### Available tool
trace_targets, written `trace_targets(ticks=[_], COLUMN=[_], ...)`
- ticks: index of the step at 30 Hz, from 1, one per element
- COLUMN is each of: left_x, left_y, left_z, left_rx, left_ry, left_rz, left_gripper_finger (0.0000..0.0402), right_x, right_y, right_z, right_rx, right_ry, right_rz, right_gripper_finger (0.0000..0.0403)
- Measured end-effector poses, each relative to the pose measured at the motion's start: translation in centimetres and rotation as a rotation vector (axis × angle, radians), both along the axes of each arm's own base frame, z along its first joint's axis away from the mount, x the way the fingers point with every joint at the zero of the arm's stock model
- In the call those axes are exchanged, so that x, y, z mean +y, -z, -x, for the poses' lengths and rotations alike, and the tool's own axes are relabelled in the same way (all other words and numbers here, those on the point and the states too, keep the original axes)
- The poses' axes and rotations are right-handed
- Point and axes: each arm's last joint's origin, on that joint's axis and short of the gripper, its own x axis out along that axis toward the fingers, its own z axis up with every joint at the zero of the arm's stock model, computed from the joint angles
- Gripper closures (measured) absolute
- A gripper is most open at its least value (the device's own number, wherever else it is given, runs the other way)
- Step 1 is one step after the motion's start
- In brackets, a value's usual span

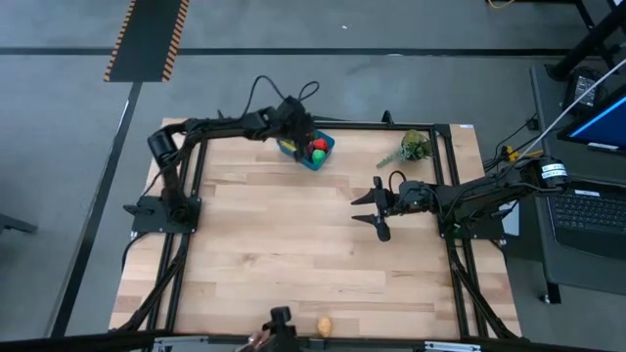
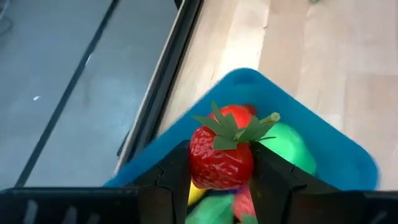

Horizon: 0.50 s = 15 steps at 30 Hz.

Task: Pick and placing Produce into tupperware
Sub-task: Put the red strawberry into the blue bin

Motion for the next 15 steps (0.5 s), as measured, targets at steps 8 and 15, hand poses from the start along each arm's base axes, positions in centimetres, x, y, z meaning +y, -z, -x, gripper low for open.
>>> trace_targets(ticks=[8,15], left_x=[2.6,3.7], left_y=[-0.9,1.1], left_z=[-1.1,-1.2], left_rx=[0.075,0.119], left_ry=[-0.011,-0.005], left_rz=[0.055,0.152], left_gripper_finger=[0.0280,0.0280], right_x=[0.0,0.0], right_y=[0.1,0.2], right_z=[0.0,0.1], right_rx=[0.012,0.019], right_ry=[0.000,0.000], right_rz=[0.000,0.000], right_gripper_finger=[0.0193,0.0193])
